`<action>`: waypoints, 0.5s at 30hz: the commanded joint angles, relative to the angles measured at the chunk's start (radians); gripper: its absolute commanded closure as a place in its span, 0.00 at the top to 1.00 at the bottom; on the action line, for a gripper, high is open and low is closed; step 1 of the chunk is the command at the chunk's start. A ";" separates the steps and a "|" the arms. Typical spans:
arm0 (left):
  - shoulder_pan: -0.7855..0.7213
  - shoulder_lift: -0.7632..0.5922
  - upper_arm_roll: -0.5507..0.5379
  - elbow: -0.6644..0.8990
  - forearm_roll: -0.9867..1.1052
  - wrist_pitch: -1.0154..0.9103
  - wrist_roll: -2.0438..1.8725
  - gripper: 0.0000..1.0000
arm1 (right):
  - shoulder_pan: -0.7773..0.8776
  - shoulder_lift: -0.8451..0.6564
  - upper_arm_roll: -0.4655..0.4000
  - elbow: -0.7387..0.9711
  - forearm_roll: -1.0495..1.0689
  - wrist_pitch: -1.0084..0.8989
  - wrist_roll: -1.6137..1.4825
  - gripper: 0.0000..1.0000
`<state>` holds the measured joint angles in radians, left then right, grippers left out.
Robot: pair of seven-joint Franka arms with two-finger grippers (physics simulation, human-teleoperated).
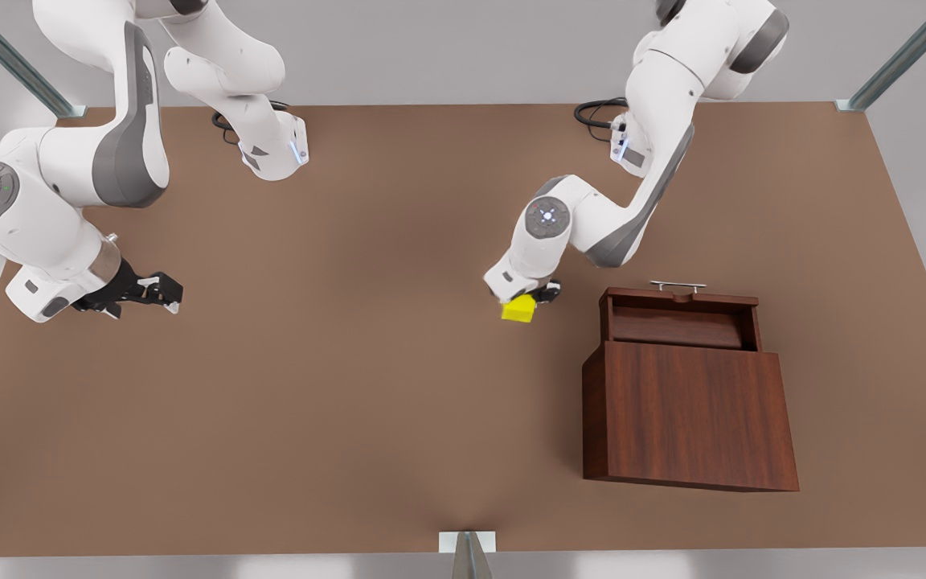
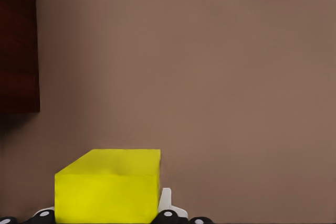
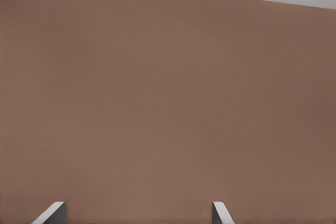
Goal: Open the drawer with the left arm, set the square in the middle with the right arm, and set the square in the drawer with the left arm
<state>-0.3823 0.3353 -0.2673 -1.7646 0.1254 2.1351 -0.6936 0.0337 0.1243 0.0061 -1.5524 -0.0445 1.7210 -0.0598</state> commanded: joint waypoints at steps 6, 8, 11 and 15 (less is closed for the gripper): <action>0.138 -0.174 0.125 -0.019 -0.142 -0.279 -0.018 0.64 | 0.000 0.000 0.000 0.000 0.000 -0.001 0.000 1.00; 0.148 -0.171 0.128 -0.081 -0.135 -0.273 0.100 0.64 | 0.000 0.000 0.000 0.000 0.000 0.000 0.000 1.00; 0.212 -0.156 0.129 -0.098 -0.129 -0.273 0.332 0.64 | 0.000 0.001 0.000 0.000 0.000 -0.001 0.000 1.00; 0.290 -0.145 0.129 -0.107 -0.098 -0.265 0.447 0.64 | 0.000 0.001 0.000 0.000 0.000 -0.001 0.000 1.00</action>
<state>-0.0849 0.1913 -0.1381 -1.8714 0.0260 1.8702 -0.2353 0.0338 0.1259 0.0061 -1.5524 -0.0445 1.7204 -0.0598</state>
